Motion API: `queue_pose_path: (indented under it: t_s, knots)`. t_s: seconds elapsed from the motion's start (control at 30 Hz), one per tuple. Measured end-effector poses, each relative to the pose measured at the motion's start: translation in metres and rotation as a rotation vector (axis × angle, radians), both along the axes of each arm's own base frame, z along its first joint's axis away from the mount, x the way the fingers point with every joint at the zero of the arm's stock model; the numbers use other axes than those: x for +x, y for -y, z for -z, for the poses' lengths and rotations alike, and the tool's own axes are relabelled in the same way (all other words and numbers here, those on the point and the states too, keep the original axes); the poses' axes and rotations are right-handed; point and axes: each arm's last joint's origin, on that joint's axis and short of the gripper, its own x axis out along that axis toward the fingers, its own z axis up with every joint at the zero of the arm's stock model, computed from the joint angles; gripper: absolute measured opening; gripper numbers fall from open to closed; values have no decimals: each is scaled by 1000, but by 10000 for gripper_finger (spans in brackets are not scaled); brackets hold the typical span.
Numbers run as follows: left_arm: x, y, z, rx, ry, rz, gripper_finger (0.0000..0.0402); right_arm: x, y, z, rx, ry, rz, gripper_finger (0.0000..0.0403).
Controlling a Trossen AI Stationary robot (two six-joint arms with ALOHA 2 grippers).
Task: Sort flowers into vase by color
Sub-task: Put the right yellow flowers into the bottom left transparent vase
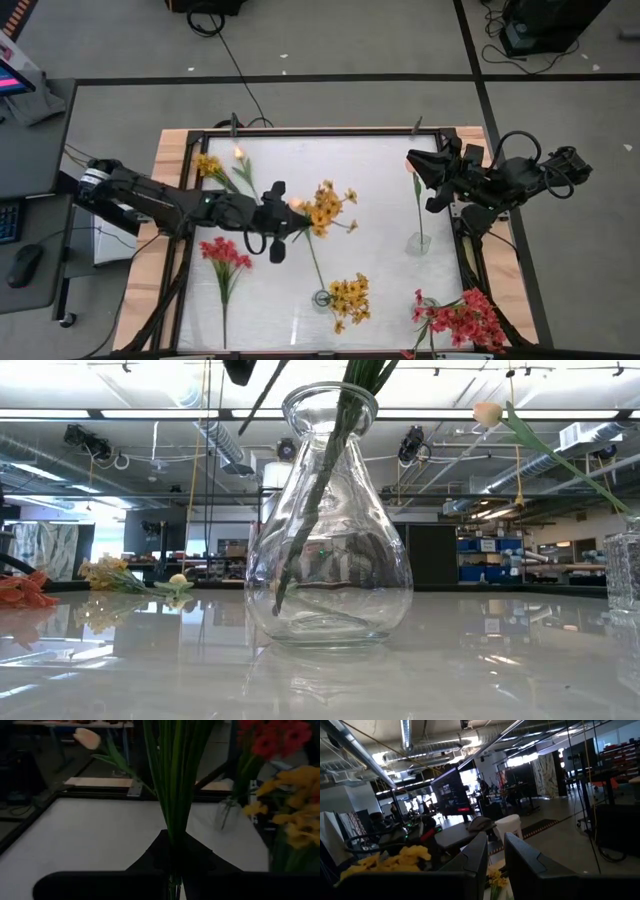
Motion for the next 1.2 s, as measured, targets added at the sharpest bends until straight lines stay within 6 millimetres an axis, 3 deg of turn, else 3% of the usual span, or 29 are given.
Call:
queue_pose_path:
  t_s: [0.17, 0.6, 0.9, 1.2]
  knots:
    - [-3, 10, 12, -15, 145, 42, 30, 0, 0, 0, 0, 0, 0, 75]
    - [-20, 38, 40, -22, 214, 159, 30, 0, 0, 0, 0, -1, 0, 75]
    - [-34, 61, 40, -9, 298, 258, 30, 0, 0, 0, 0, -1, 0, 75]
    - [-31, 66, 42, -9, 335, 267, 30, 0, 0, 0, 0, -1, 0, 75]
